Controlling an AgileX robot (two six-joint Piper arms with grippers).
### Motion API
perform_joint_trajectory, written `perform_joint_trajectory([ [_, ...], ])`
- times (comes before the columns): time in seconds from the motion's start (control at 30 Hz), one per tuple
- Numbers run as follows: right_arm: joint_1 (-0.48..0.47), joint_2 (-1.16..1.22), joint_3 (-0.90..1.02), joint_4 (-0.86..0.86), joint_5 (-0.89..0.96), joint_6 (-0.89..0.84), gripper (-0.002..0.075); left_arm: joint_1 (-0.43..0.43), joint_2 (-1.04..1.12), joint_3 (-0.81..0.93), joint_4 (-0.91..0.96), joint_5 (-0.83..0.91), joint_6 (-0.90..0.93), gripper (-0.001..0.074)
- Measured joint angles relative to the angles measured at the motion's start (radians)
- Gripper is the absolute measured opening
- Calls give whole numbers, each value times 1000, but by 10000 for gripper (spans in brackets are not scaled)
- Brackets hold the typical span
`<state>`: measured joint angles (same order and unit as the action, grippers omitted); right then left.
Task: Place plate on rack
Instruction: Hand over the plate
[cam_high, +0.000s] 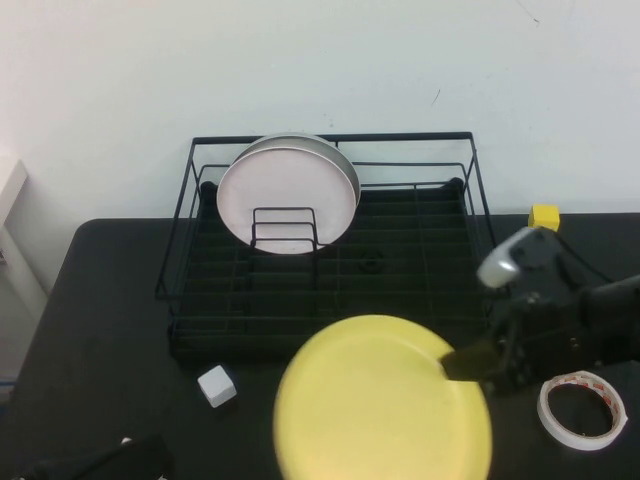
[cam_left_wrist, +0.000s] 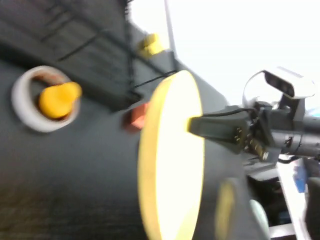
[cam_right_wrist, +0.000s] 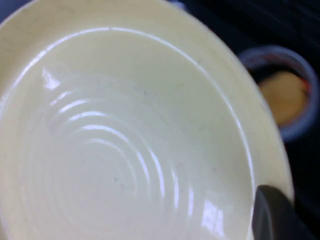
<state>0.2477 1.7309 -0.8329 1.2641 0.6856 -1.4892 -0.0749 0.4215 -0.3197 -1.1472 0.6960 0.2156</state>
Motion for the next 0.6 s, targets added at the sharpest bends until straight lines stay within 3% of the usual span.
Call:
perform_joint_trajectory([
  [0.1, 88, -71, 2, 25, 0, 0, 11, 0, 0, 0, -52, -9, 86, 441],
  [0.17, 136, -102, 2, 48, -6, 0, 11, 0, 0, 0, -55, -22, 133, 563],
  [0.23, 178, -122, 2, 69, -10, 0, 11, 0, 0, 0, -55, -32, 172, 634],
  [0.43, 275, -129, -43, 119, -21, -4, 11, 1, 0, 0, -38, -24, 217, 655],
  [0.6, 300, -129, -132, 153, -29, -33, 11, 1, 0, 0, 61, -22, 170, 648],
])
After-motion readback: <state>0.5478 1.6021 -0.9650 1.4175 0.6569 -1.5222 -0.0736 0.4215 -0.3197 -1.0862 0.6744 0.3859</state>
